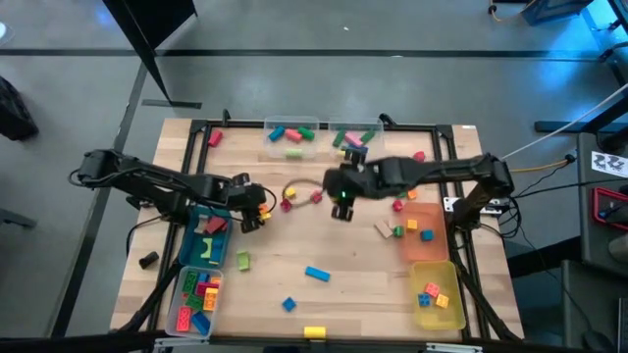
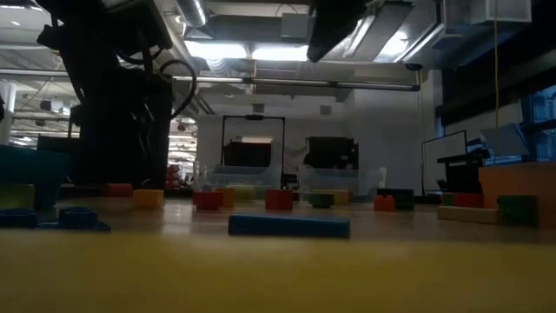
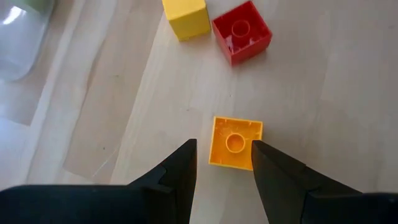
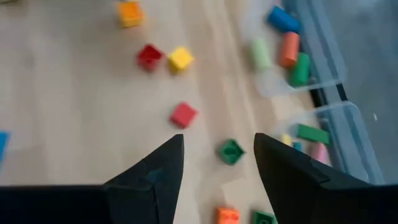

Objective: Sort blocks by size
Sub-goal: Put the yellow game piece into the yellow bin

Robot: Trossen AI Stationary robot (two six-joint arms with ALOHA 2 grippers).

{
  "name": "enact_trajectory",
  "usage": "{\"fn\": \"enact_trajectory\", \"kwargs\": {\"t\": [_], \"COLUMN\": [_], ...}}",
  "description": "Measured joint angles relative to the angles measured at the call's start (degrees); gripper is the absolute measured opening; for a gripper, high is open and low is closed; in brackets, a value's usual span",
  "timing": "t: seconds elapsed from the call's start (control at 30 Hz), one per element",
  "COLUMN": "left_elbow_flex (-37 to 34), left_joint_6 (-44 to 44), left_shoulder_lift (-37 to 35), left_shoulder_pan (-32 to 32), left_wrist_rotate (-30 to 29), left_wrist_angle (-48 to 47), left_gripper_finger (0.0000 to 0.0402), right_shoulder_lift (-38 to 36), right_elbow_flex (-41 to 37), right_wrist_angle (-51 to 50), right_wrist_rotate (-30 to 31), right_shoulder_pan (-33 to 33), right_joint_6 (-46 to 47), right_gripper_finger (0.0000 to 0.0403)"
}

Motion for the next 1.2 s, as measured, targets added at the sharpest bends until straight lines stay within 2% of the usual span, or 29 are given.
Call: {"fn": "enact_trajectory", "kwargs": {"t": [0.2,0.43,0.67,0.9,1.03,1.1,1.2], "left_elbow_flex": [-0.02,-0.03,-0.04,0.15,0.11,0.06,0.05], "left_joint_6": [1.91,3.0,3.0,2.99,3.0,2.98,3.0], "left_shoulder_lift": [2.5,4.64,8.29,11.2,11.43,11.48,11.59], "left_shoulder_pan": [0.0,0.0,0.12,0.59,0.61,0.61,0.59], "left_wrist_rotate": [0.07,0.02,0.03,-0.24,-0.07,1.6,5.59], "left_wrist_angle": [2.11,4.58,5.78,6.64,8.31,9.93,12.44], "left_gripper_finger": [0.0136,0.0136,0.0136,0.0136,0.0115,0.0098,0.0095], "right_shoulder_lift": [-1.01,-3.04,-4.08,-4.5,-4.5,-4.5,-4.5], "right_elbow_flex": [0.03,0.04,0.02,0.02,0.02,0.02,0.02], "right_wrist_angle": [-5.62,-12.93,-16.8,-19.73,-21.18,-21.79,-23.41], "right_wrist_rotate": [2.3,7.11,7.6,11.31,11.68,12.49,15.16], "right_shoulder_pan": [6.26,10.66,15.51,20.82,24.26,26.3,29.48], "right_joint_6": [-0.88,6.97,8.67,13.72,17.16,19.48,24.18], "right_gripper_finger": [0.0197,0.0197,0.0197,0.0197,0.0197,0.0197,0.0197]}}
